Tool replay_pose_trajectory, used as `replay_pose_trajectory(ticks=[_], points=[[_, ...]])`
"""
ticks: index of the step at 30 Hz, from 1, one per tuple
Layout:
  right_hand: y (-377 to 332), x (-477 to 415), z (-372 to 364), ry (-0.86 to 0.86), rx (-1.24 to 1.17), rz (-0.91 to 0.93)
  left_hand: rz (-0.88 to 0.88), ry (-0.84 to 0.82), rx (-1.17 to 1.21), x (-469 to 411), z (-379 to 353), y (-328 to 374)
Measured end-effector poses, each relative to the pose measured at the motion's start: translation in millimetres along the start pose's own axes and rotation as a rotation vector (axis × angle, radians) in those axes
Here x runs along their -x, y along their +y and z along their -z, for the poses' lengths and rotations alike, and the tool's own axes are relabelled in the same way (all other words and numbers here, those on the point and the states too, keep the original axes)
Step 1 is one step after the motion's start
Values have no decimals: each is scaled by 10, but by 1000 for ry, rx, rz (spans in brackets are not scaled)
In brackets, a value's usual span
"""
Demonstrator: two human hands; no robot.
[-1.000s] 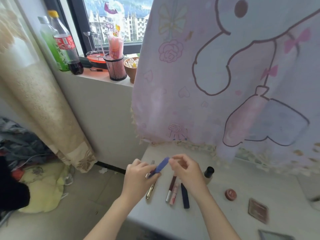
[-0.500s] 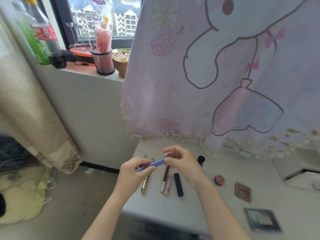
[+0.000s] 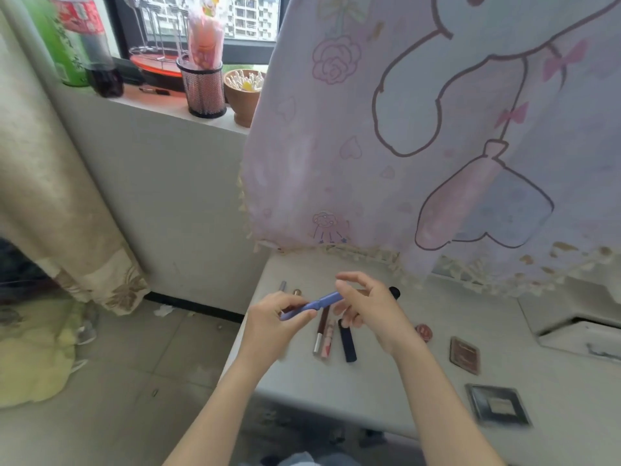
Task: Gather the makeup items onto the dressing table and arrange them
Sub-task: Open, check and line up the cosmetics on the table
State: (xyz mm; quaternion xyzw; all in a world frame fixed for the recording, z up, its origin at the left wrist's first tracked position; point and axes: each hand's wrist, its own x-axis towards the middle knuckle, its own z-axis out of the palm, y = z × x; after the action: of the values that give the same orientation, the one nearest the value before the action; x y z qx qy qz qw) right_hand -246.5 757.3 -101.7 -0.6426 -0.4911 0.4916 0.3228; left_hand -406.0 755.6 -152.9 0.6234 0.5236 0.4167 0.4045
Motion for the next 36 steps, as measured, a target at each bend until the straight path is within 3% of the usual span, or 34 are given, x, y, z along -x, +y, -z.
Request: replay_pose_trajectory(ticks=[3, 8, 13, 25, 36], points=[[-2, -30, -34, 83, 21, 2, -6, 11, -22, -5, -6, -20], [-19, -3, 0, 1, -84, 36, -19, 49, -47, -9, 4, -26], [-28, -48, -38, 99, -5, -4, -30, 63, -35, -2, 7, -10], [-11, -143, -34, 143, -72, 70, 1, 39, -38, -46, 25, -139], [286, -399, -303, 129, 4, -100, 105, -94, -262, -12, -83, -520]])
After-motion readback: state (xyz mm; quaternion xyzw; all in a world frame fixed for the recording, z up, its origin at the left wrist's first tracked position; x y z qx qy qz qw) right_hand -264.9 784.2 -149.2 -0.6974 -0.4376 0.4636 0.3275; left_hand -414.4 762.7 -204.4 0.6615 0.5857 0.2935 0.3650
